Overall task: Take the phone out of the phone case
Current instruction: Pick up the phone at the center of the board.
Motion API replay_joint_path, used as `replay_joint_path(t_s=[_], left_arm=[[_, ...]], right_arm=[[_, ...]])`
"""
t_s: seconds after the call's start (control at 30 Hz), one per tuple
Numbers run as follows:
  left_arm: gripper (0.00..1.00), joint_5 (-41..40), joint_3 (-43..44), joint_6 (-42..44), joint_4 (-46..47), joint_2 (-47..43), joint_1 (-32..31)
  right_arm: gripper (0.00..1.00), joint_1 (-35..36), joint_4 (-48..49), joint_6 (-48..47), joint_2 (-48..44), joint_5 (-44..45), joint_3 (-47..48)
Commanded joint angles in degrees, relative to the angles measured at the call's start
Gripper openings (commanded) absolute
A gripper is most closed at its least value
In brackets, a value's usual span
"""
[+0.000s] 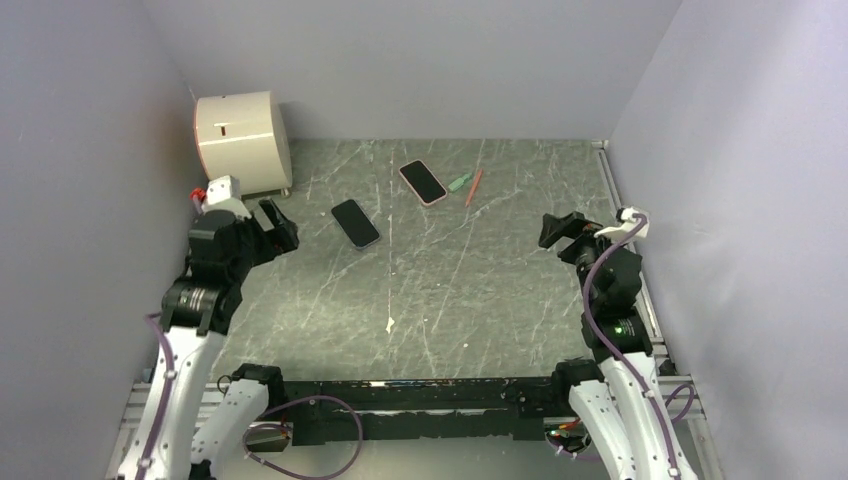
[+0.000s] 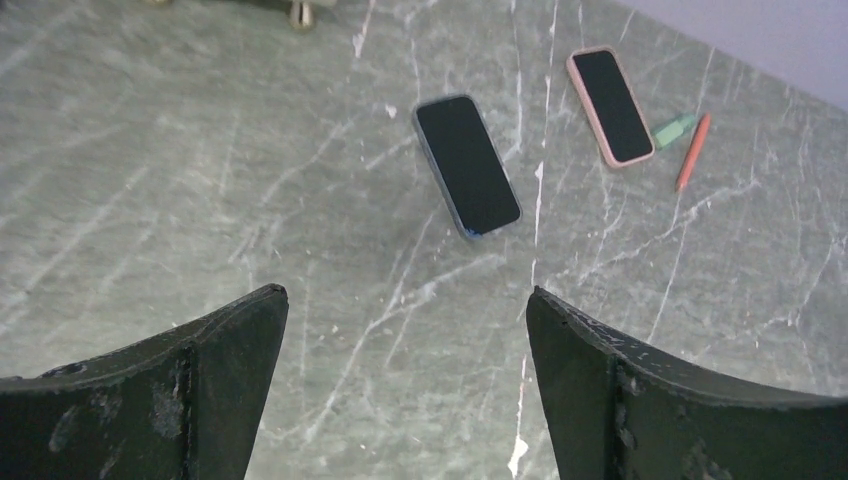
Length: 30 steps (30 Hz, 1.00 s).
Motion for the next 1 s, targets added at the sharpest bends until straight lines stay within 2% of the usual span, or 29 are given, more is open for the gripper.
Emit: replay_joint_path(t_s=[0.0,0.13,0.43,0.67,0.87,0.97], left_arm=[[0.95,4.65,4.0,-6.86,-2.98,8.49,0.1],[0.95,5.24,4.9,-10.25,-1.07,17.72,-2.95],[0.95,-13.11,13.91,-10.34,3.81,39.63,-16.97],[0.95,-23.64,16.94,-9.45,14.32,53.88,-20.93],[0.95,-26.26,28.07,-14.81,6.87,67.03,-21.02],[0.95,-25.56,31.81,-18.46,5.98,71.72,-21.04]], right_arm=[[0.99,0.23,4.66,1.5,1.84,-5.96,-1.41],[0.99,0.17,7.85,2.41,2.34,-10.2,-4.67],[0.99,0.29,9.8,4.59,1.89,-12.49,-8.75],[0.99,2.24,10.59,5.26,2.62,-11.74,-9.81],[0.99,2.19,12.42,5.9,3.64,-11.58,-11.05],[0.99,2.24,11.69,5.68,4.41,-11.67,-10.39]])
